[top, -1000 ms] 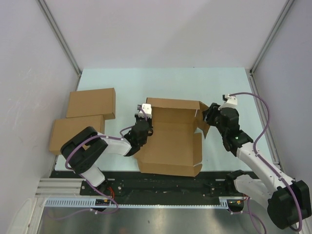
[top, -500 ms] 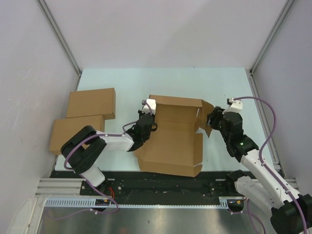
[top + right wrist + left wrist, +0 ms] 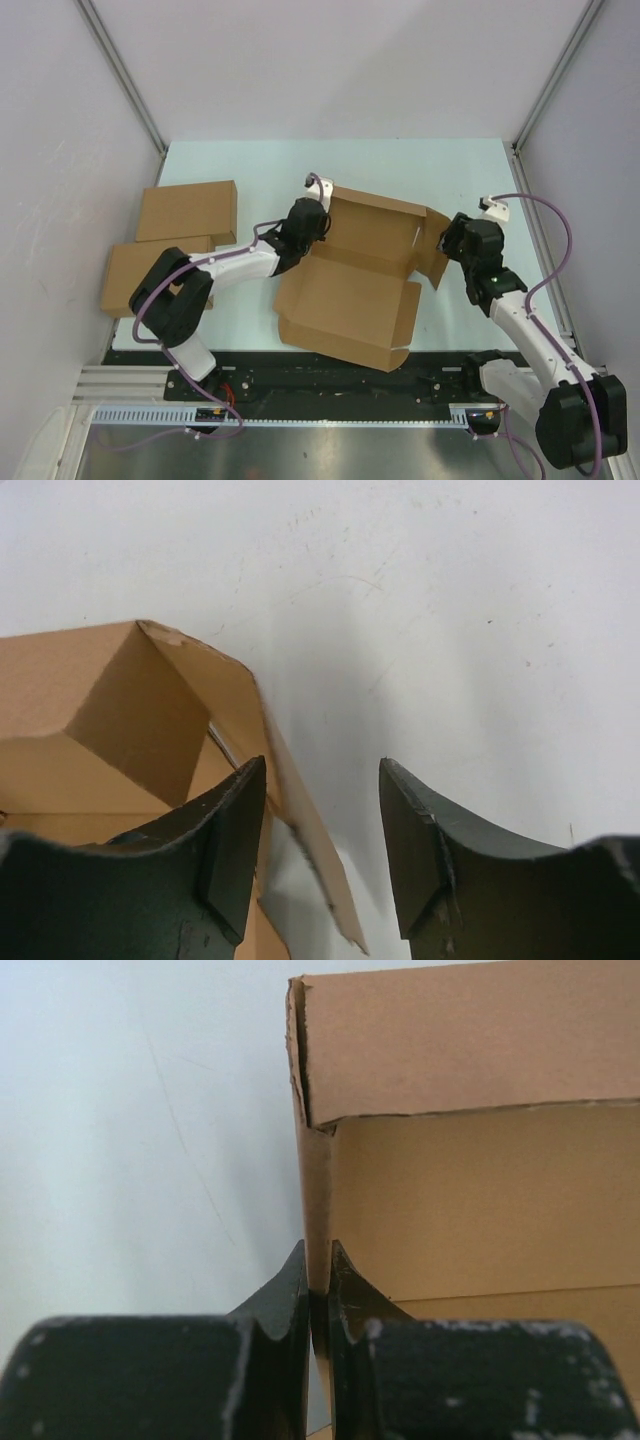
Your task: Fold the paper box
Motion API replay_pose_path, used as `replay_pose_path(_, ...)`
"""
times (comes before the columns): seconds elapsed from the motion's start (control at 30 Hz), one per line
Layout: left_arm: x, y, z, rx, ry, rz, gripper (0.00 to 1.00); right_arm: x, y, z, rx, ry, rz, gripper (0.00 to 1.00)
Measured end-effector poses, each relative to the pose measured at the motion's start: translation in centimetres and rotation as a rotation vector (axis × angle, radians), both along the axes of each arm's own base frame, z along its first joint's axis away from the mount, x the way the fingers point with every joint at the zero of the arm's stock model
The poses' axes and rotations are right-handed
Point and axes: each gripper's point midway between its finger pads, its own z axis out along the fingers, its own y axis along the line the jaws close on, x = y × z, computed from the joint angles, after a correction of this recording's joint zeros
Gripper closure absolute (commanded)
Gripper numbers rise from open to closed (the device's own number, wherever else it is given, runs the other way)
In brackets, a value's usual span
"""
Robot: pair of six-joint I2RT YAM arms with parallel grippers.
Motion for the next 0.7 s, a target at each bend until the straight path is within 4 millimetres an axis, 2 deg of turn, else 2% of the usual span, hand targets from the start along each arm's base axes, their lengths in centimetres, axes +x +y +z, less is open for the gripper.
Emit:
replay_pose_path(0.23, -0.1, -1.9, -2.2, 0.007, 0.143, -0.088, 1.0, 0.6, 0.7, -1.1, 0.029, 0.027, 0.019, 0.55)
replay_pose_path(0.3, -0.1, -2.0, -2.3, 0.003, 0.155, -0.098, 1.0, 0.6, 0.8, -1.2, 0.033, 0.033, 0.023, 0.6)
replay_pose_path(0.57, -0.1, -1.7, -2.3, -0.012, 0.151, -0.075, 1.0, 0.1, 1.8, -0.9, 0.056, 0.028, 0.045, 0.84)
replay_pose_path(0.7, -0.3, -1.0, -2.3, -0.024, 0.13, -0.038, 1.0, 0.0, 2.9, -0.2, 0.104, 0.02, 0.06, 0.85)
